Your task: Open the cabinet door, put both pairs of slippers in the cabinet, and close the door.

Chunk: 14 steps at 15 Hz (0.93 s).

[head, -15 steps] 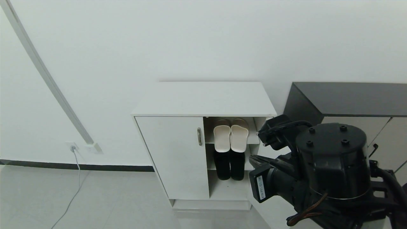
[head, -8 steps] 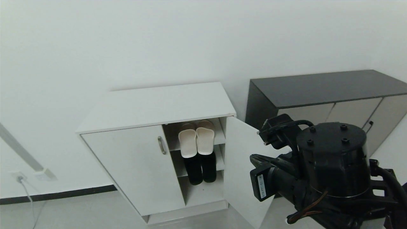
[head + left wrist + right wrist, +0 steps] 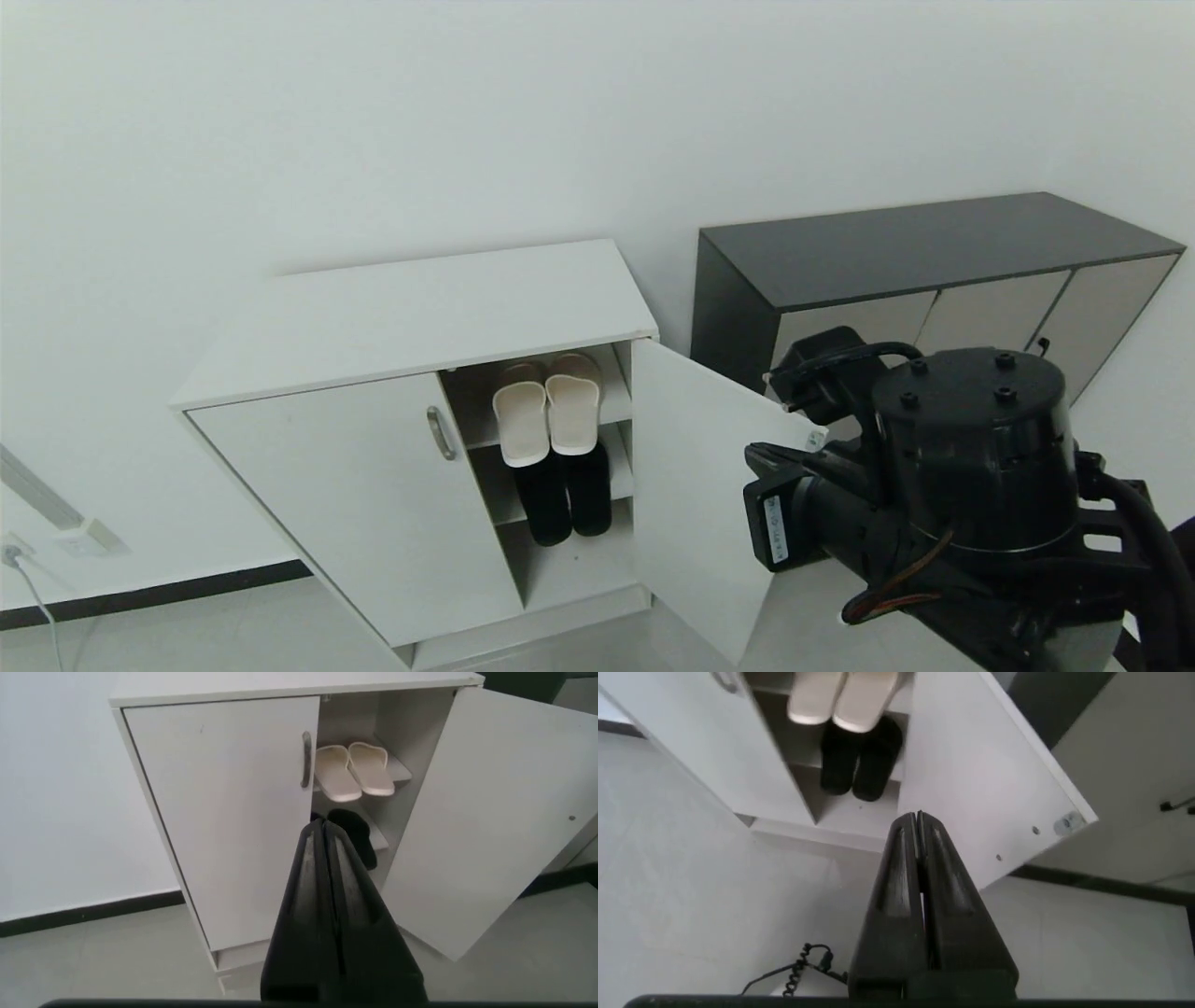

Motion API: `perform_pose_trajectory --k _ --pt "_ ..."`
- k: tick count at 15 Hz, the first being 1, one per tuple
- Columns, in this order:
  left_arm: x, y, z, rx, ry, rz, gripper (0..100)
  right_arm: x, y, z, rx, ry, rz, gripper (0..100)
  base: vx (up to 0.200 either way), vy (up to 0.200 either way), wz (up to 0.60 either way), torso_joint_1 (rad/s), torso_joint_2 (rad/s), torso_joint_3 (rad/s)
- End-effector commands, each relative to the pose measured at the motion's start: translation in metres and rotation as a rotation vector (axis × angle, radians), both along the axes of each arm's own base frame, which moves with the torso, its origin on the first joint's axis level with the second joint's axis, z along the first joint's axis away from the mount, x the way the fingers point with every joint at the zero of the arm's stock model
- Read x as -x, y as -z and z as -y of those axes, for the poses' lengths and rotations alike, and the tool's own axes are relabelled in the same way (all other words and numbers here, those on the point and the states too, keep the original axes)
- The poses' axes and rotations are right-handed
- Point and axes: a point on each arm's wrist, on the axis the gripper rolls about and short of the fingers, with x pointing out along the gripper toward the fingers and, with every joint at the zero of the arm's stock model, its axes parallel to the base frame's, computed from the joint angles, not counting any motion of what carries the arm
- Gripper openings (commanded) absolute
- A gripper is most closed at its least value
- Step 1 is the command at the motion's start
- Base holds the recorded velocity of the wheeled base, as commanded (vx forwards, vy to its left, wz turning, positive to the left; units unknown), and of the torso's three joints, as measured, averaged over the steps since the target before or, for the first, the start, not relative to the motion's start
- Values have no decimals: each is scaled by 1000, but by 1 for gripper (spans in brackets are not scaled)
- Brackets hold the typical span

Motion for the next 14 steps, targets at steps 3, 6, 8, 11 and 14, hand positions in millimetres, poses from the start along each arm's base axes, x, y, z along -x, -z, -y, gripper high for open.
perform_pose_trajectory --k 3,6,8,11,14 --pt "0 0 0 1 -2 -2 0 -1 2 0 7 4 -4 0 -200 0 0 -1 4 -1" --pt "0 0 0 1 -2 -2 0 -28 5 10 35 89 1 0 -67 0 0 -4 1 1" --pt "0 0 0 1 -2 -2 0 -73 6 20 21 176 -7 0 0 0 0 0 0 0" --pt "0 0 0 1 0 -2 0 -129 0 39 -33 236 -2 0 0 0 0 0 0 0" --pt "0 0 0 1 -2 -2 0 -168 6 46 -59 254 -5 0 0 0 0 0 0 0"
